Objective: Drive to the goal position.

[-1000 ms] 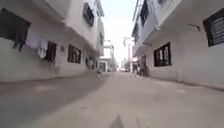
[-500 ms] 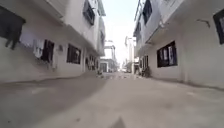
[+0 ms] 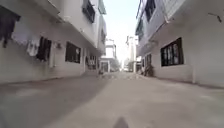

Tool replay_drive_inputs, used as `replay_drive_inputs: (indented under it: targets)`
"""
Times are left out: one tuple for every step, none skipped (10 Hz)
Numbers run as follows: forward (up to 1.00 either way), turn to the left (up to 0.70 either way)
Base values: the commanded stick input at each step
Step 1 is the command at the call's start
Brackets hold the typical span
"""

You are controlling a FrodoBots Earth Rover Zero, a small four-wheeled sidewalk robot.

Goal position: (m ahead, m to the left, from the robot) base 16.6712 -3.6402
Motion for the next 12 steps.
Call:
replay_drive_inputs:
  targets:
    - [0.85,-0.2]
    - [0.85,-0.34]
    - [0.85,-0.03]
    - [0.85,0.0]
    - [0.85,0.0]
    - [0.85,0.0]
    - [0.85,-0.08]
    - [0.85,-0.34]
    - [0.85,-0.34]
    - [0.85,-0.32]
    - [0.85,-0.19]
    - [0.85,-0.03]
